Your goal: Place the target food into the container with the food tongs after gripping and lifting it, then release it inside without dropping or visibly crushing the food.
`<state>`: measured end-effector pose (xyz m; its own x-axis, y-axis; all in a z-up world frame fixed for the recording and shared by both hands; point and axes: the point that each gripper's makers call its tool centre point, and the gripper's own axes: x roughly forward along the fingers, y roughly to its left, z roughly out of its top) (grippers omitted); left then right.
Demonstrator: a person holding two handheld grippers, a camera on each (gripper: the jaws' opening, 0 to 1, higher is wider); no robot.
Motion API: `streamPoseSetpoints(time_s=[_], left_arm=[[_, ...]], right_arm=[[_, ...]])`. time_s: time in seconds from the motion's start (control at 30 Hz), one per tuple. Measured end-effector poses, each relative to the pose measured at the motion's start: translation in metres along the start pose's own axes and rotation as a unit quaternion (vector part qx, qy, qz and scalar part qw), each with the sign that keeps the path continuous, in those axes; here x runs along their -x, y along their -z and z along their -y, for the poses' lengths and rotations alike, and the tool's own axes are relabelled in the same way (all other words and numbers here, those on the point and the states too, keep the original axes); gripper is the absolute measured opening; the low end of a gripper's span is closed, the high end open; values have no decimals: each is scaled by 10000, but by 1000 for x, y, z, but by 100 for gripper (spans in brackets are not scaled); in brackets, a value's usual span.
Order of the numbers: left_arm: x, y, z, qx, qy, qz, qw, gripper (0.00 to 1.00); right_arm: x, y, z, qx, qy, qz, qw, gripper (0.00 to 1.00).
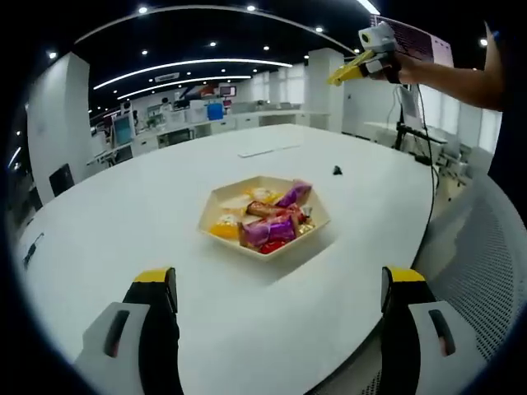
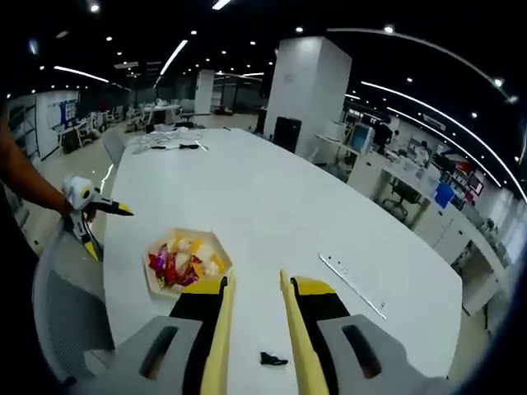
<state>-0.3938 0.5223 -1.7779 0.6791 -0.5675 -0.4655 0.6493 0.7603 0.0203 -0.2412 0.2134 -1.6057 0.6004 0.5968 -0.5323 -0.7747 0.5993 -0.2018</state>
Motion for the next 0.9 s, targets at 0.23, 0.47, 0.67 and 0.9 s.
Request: streamPoseSetpoints(time_s=[0.23,0.47,0.67,0.9], left_arm=[[-1,4,5,85,193,-95,9997,99],[4,-12,17,376,385,126,9985,99],[0,-4,17,-120,241,-17,9996,99],[-1,-1,16,-137,216,-49,9997,99]], right_arm=[[13,22,28,-380,550,65,9977,30],[16,50,40,-531,1035,-116,9931,30],[13,80,43,-750,1187,-329,9895,30],[4,103,45,-1011,1550,-401,9819,30]])
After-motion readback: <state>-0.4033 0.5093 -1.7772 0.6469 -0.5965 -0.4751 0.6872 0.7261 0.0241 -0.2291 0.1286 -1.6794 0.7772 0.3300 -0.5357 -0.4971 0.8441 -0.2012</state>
